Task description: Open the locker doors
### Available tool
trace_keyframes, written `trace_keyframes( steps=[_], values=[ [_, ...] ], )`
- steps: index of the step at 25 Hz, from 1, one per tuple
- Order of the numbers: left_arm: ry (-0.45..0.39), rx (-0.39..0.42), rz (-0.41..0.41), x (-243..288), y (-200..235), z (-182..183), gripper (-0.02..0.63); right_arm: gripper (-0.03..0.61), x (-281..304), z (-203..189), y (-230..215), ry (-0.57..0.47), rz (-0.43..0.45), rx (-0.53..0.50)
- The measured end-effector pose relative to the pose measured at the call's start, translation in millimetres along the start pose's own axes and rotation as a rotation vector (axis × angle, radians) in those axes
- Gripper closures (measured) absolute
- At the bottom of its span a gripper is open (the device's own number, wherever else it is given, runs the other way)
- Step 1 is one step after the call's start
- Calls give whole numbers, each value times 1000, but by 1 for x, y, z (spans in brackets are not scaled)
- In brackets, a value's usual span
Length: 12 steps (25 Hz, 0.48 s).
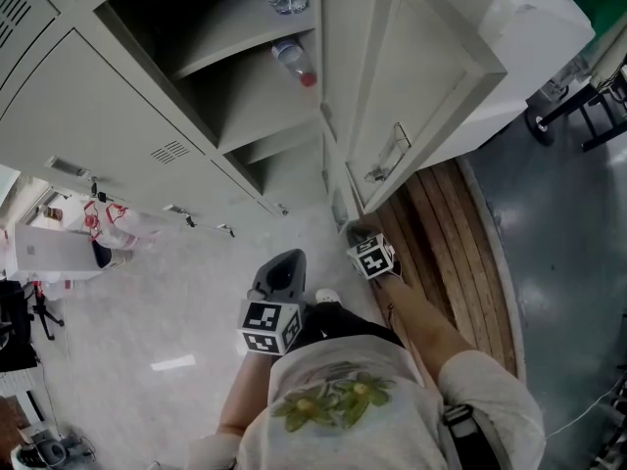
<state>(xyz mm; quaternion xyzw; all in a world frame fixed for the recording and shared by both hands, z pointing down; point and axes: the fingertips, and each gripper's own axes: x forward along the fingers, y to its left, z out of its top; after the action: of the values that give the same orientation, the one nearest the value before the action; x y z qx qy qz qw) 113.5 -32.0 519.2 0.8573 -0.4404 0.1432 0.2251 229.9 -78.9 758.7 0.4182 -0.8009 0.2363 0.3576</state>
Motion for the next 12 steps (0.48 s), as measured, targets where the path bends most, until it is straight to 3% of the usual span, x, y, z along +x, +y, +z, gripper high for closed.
trace_keyframes(
  steps=[12],
  values=[
    [-5,6,3,3,-3,6,584,537,-11,-3,-20,-9,-44,49]
  ],
)
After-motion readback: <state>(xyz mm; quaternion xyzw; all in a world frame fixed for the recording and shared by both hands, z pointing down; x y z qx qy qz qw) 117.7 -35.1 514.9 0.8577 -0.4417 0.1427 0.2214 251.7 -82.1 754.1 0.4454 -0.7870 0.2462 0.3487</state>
